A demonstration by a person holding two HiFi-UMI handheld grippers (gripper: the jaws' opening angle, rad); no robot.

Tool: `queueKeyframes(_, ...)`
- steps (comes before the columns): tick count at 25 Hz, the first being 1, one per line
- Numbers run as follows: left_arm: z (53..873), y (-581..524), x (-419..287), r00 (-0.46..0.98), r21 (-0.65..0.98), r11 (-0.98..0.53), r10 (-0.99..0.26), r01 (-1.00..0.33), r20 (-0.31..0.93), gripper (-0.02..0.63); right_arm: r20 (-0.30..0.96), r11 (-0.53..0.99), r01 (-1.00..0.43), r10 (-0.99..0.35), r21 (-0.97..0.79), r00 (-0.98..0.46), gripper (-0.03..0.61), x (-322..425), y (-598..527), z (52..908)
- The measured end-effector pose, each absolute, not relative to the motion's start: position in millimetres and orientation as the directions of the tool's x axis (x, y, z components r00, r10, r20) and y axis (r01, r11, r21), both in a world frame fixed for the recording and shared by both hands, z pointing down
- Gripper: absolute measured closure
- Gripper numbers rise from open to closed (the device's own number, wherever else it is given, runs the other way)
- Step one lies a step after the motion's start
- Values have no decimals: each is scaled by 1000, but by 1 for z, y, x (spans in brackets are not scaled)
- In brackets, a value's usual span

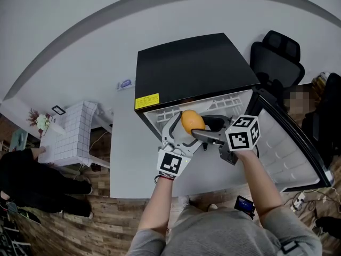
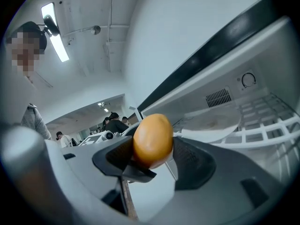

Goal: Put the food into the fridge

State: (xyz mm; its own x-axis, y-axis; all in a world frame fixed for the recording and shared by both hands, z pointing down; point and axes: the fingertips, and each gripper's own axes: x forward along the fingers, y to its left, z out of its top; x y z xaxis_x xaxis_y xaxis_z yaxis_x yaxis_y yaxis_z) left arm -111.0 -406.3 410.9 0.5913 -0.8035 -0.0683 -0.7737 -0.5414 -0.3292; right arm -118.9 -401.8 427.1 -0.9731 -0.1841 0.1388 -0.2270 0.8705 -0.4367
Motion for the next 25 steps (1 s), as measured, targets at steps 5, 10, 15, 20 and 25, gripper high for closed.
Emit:
queueKeyframes(5,418,-404,-118,594,-317,-554,-804,-770,-39,155,169,859,-262,-207,-440,-964,304,-116,-411,431)
queueKeyframes(10,430,-385,-140,544,-252,-522,-839,-815,-20,155,193,802,-391,-340,-452,-920,304,-106,-445,429)
queueKeyframes(15,434,-360,-136,558,-184,-541,-828,-821,-55,155,220,767,-488,-436,-417,-872,304,-110,-469,422)
queueKeyframes(20,443,-345,-131,579,-103,-573,-815,-813,-32,155,250,753,-588,-533,-295,-808,304,-114,-482,422)
queueKeyframes(25,436,-341,-133,588,-102,-583,-808,-806,-31,156,261,711,-672,-622,-208,-738,304,-117,-496,426)
